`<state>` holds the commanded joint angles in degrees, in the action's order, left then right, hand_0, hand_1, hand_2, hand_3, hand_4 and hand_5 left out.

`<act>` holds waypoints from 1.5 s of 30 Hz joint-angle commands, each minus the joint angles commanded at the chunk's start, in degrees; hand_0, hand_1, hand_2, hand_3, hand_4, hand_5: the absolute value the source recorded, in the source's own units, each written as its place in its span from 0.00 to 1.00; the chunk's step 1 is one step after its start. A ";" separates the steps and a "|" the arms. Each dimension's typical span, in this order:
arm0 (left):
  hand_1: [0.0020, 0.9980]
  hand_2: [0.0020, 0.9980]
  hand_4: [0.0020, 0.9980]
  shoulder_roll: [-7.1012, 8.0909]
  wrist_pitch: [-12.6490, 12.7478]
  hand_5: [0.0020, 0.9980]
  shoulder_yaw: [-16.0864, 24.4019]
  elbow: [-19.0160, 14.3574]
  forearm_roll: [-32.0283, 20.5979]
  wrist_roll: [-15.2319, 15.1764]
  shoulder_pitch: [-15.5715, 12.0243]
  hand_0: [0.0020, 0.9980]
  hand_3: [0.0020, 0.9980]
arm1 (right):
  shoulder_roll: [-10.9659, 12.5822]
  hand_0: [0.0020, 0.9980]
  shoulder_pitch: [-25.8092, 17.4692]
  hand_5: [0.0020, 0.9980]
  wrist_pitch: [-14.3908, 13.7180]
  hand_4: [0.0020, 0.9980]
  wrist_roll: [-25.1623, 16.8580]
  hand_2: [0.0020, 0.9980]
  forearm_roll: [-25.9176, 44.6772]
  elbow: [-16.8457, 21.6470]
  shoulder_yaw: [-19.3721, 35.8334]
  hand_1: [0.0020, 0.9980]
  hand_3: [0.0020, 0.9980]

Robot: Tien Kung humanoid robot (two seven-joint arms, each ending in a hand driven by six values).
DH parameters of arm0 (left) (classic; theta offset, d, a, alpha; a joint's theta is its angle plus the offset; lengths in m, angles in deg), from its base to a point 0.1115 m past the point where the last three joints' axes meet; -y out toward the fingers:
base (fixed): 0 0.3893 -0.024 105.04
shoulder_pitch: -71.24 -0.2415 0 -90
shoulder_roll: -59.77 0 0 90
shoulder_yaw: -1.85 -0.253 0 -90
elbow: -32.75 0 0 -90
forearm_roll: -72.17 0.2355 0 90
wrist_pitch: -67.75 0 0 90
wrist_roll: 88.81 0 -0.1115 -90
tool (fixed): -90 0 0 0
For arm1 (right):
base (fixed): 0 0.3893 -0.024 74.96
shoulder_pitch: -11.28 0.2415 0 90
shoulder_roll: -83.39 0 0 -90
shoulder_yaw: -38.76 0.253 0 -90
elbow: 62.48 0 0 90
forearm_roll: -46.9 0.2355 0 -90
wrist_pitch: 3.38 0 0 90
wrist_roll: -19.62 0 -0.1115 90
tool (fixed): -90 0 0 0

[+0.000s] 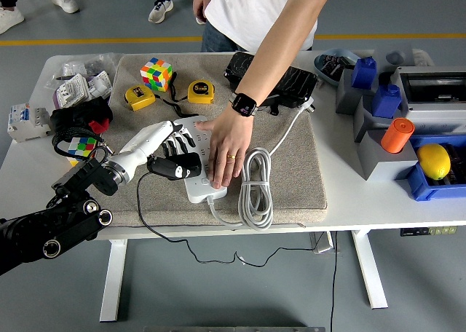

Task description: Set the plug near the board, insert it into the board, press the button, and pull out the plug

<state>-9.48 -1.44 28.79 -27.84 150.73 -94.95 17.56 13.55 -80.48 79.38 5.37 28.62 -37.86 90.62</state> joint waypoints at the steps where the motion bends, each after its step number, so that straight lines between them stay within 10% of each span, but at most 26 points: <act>1: 0.29 0.34 0.89 0.04 0.12 0.04 0.23 -0.09 -0.29 -0.24 -0.03 0.26 0.49 | 0.00 0.71 0.01 0.55 0.00 1.00 0.00 0.71 -0.02 0.00 -0.02 0.71 0.59; 21: 0.40 0.45 0.92 1.05 -3.83 0.07 3.13 -2.76 -0.84 -2.13 -0.75 0.38 0.54 | 0.25 0.70 -0.01 0.54 0.12 1.00 0.04 0.71 0.13 -0.04 -0.55 0.71 0.59; 22: 0.61 0.60 1.00 1.09 -3.99 0.35 3.19 -2.85 -0.97 -2.13 -0.81 0.61 0.65 | 0.25 0.70 -0.03 0.54 0.12 1.00 0.04 0.71 0.14 -0.05 -0.58 0.71 0.59; 27: 0.61 0.60 1.00 1.34 -4.06 0.35 3.62 -3.78 0.40 -2.13 -1.04 0.61 0.65 | 0.26 0.70 -0.02 0.54 0.18 1.00 0.05 0.71 0.19 -0.06 -0.65 0.71 0.59; 28: 0.71 0.73 1.00 1.41 -4.13 0.48 3.71 -4.00 1.17 -1.75 -1.06 0.71 0.72 | 0.28 0.70 0.02 0.54 0.19 1.00 0.05 0.71 0.19 -0.06 -0.68 0.71 0.59; 45: 0.69 0.73 1.00 0.90 -8.82 0.44 3.07 -3.95 16.78 10.00 -0.56 0.70 0.75 | 0.20 0.70 -0.45 0.54 0.21 1.00 0.05 0.71 0.15 -0.05 -0.65 0.71 0.59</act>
<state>-8.57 -10.26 31.86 -31.79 167.51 -84.95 17.01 13.75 -80.93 79.59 5.43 28.77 -37.90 89.96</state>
